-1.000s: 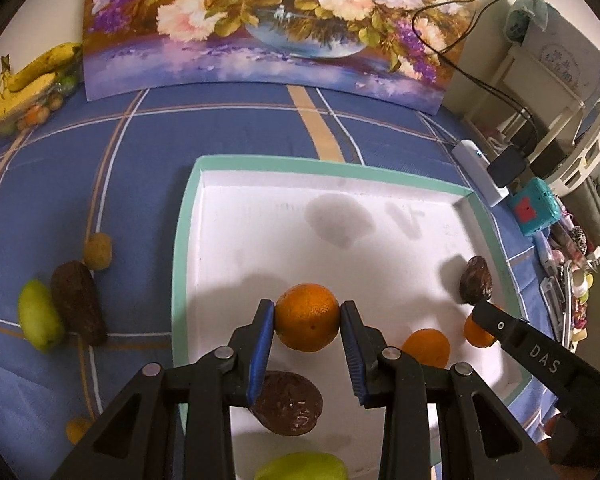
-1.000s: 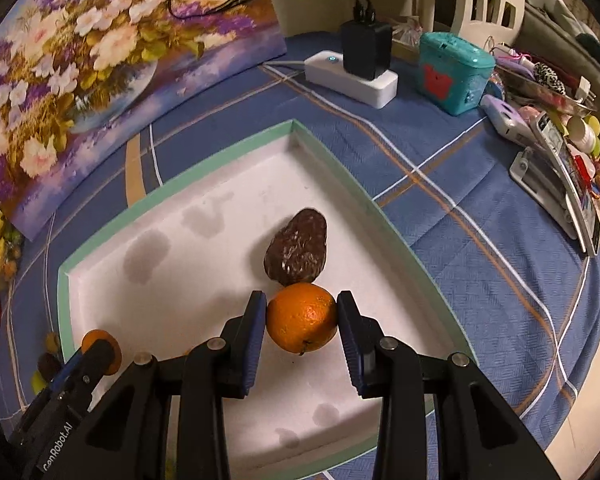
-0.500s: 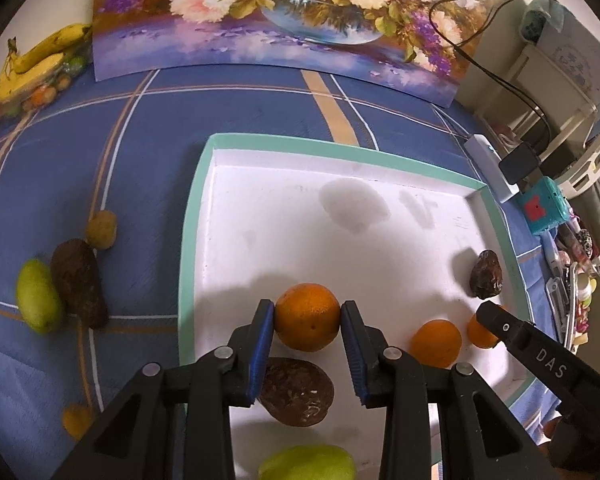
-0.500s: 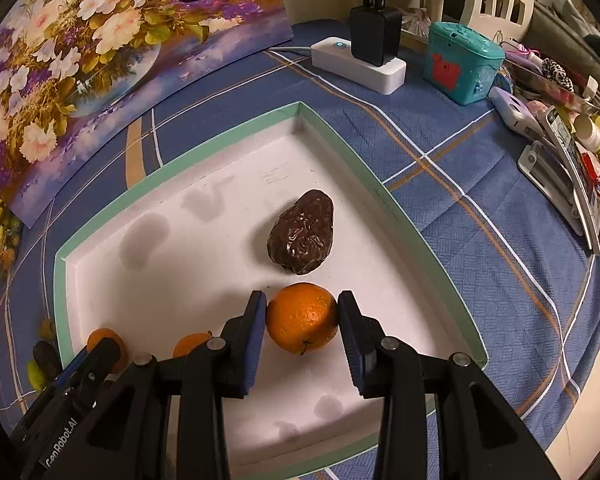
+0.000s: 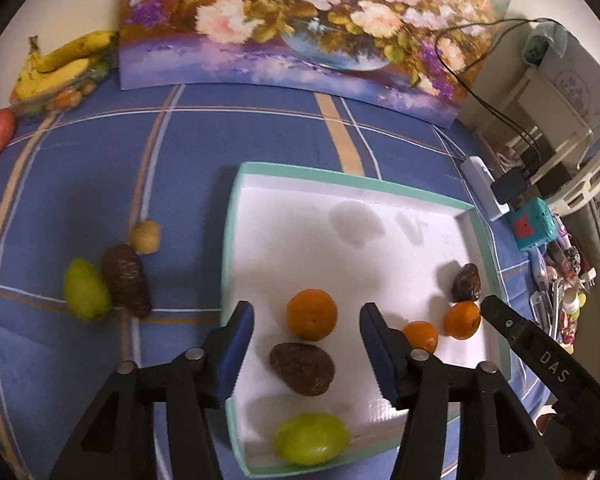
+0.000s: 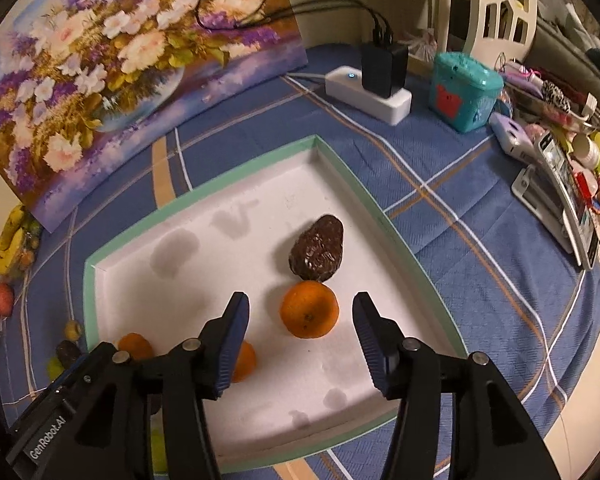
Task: Organize fruits
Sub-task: 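Open both tools to drop the oranges into the tray, then move both tools back from the tray to the fruit pile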
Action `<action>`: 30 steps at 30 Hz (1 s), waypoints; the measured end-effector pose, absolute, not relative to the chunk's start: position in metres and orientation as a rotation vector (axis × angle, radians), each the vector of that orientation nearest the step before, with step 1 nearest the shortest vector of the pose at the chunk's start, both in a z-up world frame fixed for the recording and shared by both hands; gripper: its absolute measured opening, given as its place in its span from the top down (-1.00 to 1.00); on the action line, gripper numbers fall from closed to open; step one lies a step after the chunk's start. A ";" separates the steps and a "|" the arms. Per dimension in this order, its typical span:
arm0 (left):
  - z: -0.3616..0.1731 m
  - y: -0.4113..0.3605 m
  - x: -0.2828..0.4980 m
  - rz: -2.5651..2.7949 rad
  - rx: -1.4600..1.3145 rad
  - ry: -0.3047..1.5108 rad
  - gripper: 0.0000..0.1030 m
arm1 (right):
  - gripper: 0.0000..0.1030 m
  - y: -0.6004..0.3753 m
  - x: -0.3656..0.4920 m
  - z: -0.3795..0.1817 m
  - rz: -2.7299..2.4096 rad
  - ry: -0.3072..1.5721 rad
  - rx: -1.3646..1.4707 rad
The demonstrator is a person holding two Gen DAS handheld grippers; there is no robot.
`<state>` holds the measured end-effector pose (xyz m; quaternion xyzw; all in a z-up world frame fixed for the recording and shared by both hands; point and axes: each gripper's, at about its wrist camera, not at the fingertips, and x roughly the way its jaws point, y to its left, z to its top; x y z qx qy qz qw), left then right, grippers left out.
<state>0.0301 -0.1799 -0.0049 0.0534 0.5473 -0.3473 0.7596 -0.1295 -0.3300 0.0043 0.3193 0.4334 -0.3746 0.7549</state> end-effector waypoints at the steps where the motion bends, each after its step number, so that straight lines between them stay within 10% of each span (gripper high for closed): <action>1: -0.004 -0.177 0.032 -0.740 0.118 1.195 -0.26 | -0.21 -0.328 -0.130 0.007 -0.815 0.941 0.689; 15: 0.000 -0.103 0.067 -0.465 0.055 1.178 -1.00 | -0.45 -0.308 -0.121 0.015 -0.766 0.955 0.608; 30: 0.004 -0.054 0.098 -0.250 0.047 1.133 -1.00 | -0.80 -0.284 -0.104 0.018 -0.688 0.880 0.537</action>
